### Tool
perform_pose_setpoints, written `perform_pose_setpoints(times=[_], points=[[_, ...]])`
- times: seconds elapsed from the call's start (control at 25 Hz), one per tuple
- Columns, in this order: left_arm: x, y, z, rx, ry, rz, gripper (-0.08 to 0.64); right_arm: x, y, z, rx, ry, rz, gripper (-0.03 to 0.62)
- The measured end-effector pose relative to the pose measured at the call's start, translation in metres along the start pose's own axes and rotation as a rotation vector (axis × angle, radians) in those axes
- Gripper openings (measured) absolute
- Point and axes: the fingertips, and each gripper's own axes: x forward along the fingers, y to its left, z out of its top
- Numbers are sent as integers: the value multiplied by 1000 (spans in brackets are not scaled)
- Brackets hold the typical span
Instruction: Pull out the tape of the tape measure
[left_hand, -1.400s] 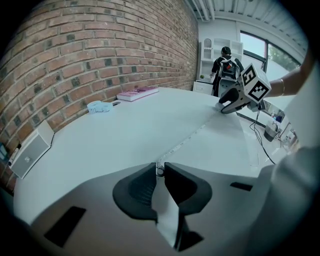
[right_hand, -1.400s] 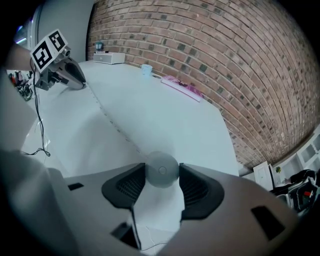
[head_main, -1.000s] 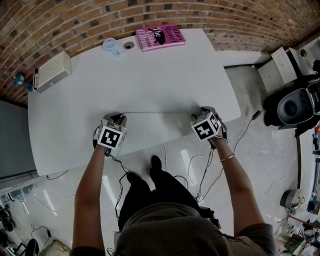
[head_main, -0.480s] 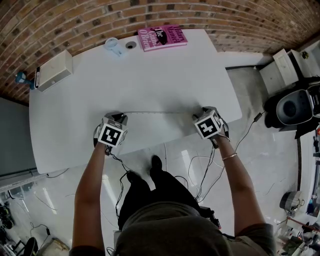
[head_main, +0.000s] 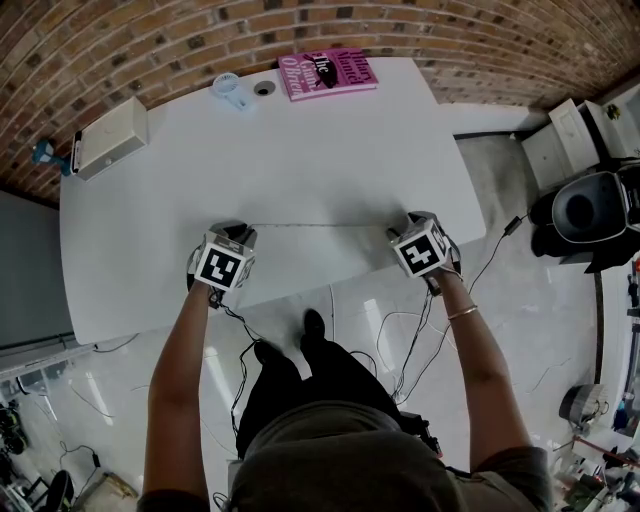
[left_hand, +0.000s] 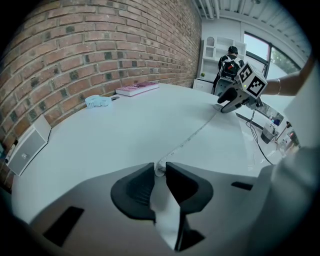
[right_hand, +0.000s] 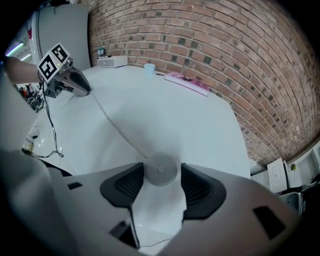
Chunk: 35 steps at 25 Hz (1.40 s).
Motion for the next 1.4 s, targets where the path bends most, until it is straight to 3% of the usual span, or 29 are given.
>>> perform_pose_setpoints(times=[0.44, 0.84, 1.4], points=[[-4, -4, -1, -16, -2, -25, 144, -5, 5, 0, -1, -41, -1, 244], [-26, 9, 21, -89, -128, 47, 132, -42, 7, 26, 133, -224, -35, 213], [-78, 13, 58, -85, -331, 173, 81, -104, 22, 55, 330, -472, -42, 167]])
